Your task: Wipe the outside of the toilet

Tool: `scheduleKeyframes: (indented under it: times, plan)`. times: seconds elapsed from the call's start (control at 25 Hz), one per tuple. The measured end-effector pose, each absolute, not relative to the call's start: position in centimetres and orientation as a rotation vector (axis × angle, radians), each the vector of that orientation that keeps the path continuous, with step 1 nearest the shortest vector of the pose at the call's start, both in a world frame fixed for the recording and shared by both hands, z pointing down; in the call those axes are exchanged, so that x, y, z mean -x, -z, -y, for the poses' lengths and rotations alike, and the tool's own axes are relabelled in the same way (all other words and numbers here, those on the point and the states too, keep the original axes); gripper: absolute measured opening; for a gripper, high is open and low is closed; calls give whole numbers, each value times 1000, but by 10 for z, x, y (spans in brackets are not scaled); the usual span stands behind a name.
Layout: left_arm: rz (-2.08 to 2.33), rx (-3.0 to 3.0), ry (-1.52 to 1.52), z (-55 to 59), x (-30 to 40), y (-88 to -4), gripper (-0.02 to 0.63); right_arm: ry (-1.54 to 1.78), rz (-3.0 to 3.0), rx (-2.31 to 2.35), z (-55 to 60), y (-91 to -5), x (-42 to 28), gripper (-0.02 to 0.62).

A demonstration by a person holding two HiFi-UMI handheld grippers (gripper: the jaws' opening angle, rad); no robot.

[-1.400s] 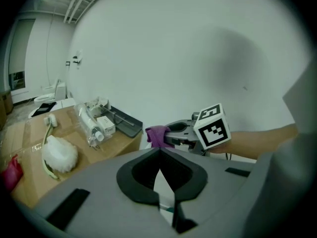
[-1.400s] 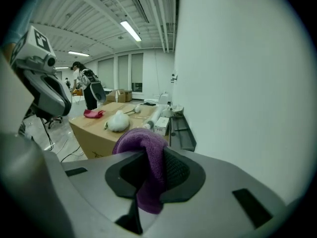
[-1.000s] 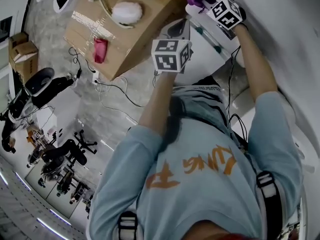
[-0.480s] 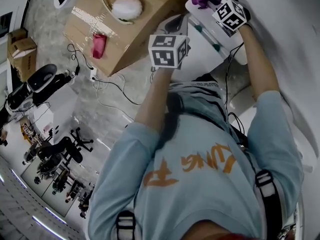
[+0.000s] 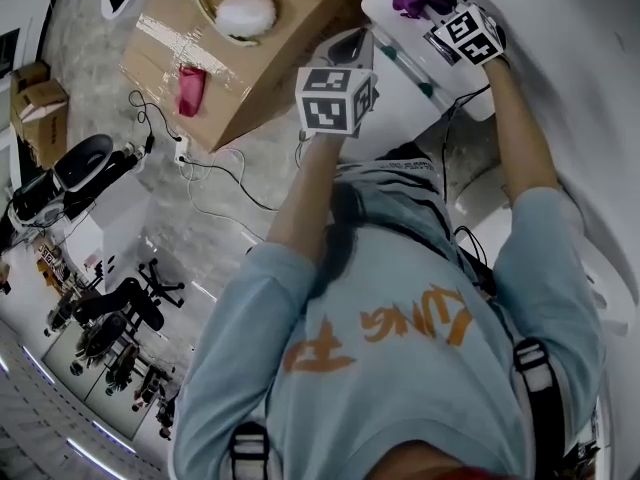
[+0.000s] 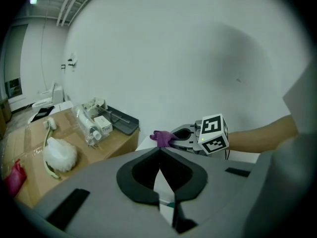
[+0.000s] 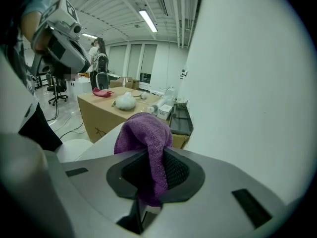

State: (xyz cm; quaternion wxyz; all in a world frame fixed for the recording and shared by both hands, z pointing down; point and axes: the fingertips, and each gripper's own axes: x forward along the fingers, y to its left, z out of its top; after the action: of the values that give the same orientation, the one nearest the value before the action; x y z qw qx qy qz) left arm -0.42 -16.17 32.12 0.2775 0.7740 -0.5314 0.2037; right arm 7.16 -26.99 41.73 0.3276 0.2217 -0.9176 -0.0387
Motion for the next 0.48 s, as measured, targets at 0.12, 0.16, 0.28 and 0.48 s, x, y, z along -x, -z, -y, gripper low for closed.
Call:
scheduleKeyframes:
  times: [0.12,0.16,0.28,0.48]
  plan:
    - [1416,-2089,-550,159,-2,-320,25,92,2394,-605,265,-418,-81,62]
    - [1412,-2093,-551,159,-3,-320,25,89,2391,-611,263,-418,-84,63]
    - [1407,-2101,-551,156,-6,-319,25,88,2385,-632,259,-417,-91,62]
    - [1396,-2129,-615,147,-14,-320,25,89,2354,-682,253,-417,-105,61]
